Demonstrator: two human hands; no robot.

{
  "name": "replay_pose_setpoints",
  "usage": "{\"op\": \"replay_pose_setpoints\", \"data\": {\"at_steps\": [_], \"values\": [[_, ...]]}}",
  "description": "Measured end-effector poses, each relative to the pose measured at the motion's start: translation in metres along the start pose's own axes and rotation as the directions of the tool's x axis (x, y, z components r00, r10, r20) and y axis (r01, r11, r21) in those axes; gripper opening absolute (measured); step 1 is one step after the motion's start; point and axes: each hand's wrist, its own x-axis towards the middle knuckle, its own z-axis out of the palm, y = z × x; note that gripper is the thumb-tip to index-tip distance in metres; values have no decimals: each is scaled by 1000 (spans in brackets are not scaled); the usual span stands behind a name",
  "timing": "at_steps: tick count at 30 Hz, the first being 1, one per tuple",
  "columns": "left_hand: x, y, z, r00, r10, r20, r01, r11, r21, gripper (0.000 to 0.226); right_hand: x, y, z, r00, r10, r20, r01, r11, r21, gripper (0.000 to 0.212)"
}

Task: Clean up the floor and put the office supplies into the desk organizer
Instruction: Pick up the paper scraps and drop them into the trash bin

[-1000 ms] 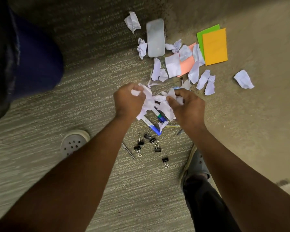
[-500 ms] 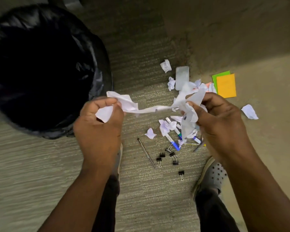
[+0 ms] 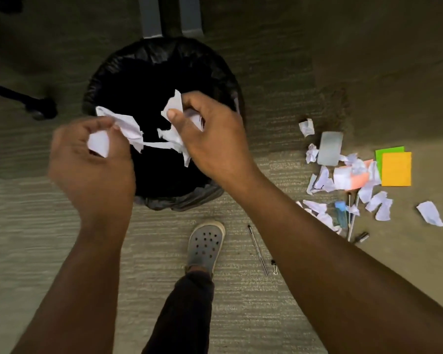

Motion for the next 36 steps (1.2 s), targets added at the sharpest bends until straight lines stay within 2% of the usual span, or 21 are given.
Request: {"op": "replay_pose_setpoints", "data": {"at_steps": [2, 5, 11, 16, 19, 22, 26, 31, 36], "values": [[-1, -3, 5, 997, 57, 55, -58, 998, 10, 25, 8, 8, 15, 999, -5, 54, 14, 986, -168, 29], [-4, -18, 14, 993, -1, 119, 4, 1000, -25, 35, 10, 21, 20, 997, -17, 72, 42, 934, -356, 36], [-39, -15, 14, 964, 26, 263, -18, 999, -32, 34, -22, 36, 4, 995, -94, 37, 100, 943, -316, 39], [-83, 0, 15, 938, 200, 282, -160, 974, -159, 29, -75, 54, -31, 982, -132, -132, 93, 960, -266, 30], [-123, 11, 21, 902, 273, 334, -209, 954, -213, 26, -109, 84, -56, 981, -62, -184, 9, 960, -279, 25], [-164, 15, 31, 836, 273, 475, -182, 956, -229, 27, -144, 127, -81, 978, 44, -203, -113, 933, -342, 25], [-207, 3, 55, 733, 177, 657, -111, 984, -140, 26, -186, 186, -111, 954, 235, -185, -296, 836, -463, 26], [-243, -33, 101, 532, 141, 835, -204, 978, -35, 31, -218, 246, -137, 891, 437, -127, -427, 709, -561, 30], [-262, -60, 151, 407, 81, 910, -335, 940, 66, 36, -226, 287, -142, 847, 529, -53, -427, 618, -660, 37]]}}
